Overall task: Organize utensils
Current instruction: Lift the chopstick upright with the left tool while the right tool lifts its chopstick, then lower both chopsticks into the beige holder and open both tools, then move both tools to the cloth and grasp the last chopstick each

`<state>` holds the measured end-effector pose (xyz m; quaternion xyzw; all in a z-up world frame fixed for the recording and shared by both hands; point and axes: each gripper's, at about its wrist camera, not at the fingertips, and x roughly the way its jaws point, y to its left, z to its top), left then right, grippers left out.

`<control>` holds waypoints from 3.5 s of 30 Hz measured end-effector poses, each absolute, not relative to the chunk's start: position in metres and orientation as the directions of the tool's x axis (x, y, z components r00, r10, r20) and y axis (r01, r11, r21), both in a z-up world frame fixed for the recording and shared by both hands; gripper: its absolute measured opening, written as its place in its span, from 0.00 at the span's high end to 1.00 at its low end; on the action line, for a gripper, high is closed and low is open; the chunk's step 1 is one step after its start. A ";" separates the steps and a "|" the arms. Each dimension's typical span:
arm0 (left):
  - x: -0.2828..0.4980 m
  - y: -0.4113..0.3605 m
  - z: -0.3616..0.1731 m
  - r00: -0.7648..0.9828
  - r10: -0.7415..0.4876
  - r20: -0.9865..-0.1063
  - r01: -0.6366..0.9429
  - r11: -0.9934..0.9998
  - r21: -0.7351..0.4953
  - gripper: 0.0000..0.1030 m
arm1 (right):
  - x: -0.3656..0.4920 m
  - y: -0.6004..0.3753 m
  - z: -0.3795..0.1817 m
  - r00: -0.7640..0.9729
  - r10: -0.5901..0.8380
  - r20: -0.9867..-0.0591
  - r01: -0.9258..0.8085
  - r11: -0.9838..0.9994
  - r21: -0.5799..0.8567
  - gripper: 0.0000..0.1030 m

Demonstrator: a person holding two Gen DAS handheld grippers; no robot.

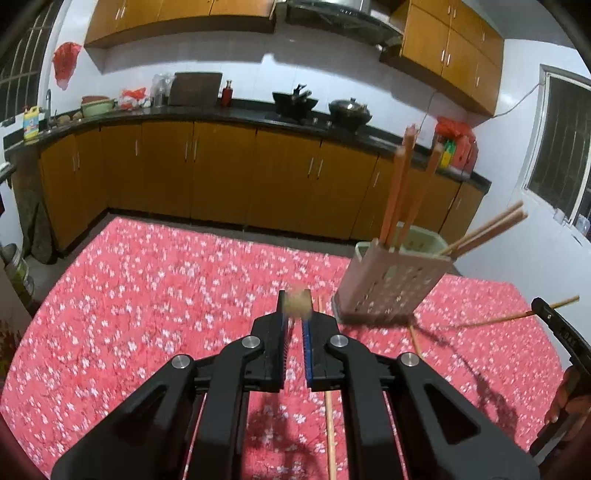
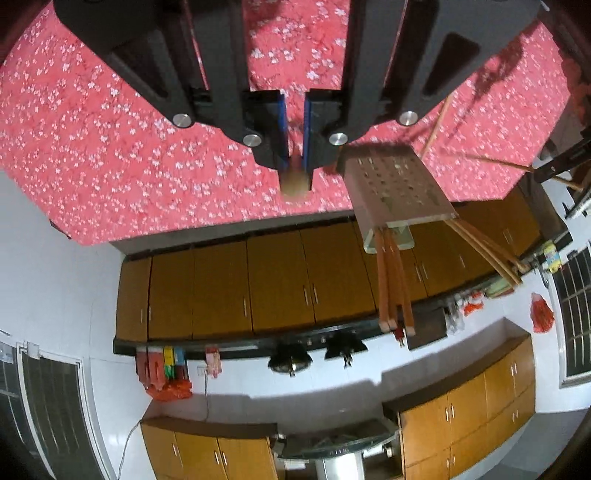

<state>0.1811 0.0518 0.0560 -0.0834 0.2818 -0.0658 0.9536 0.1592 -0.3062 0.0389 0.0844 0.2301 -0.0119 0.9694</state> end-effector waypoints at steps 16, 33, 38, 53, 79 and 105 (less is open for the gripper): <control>0.167 0.004 0.137 0.888 -0.303 -0.345 0.250 0.949 -0.191 0.93 | 0.149 -0.282 0.154 0.974 0.179 -0.136 -0.145 0.962 0.232 0.92; 0.229 -0.032 0.169 0.962 -0.198 -0.187 0.156 0.963 -0.220 0.93 | 0.231 -0.251 0.158 0.994 0.108 -0.023 -0.102 0.977 0.186 0.93; 0.238 -0.040 0.146 0.948 -0.208 -0.243 0.157 0.964 -0.213 0.93 | 0.250 -0.245 0.139 0.990 0.109 -0.086 -0.092 0.980 0.179 0.92; 0.214 -0.023 0.162 0.950 -0.234 -0.209 0.175 0.948 -0.267 0.71 | 0.210 -0.261 0.147 0.988 0.149 -0.050 -0.136 0.969 0.208 0.80; 0.183 0.005 -0.049 0.669 -0.197 -0.717 0.101 0.979 -0.174 0.65 | 0.191 -0.233 -0.098 0.633 0.160 -0.758 -0.060 0.986 0.158 0.70; 0.216 -0.004 -0.080 0.620 -0.061 -0.782 0.042 0.998 -0.044 0.93 | 0.198 -0.272 -0.095 0.650 0.063 -0.758 0.060 0.989 0.133 0.92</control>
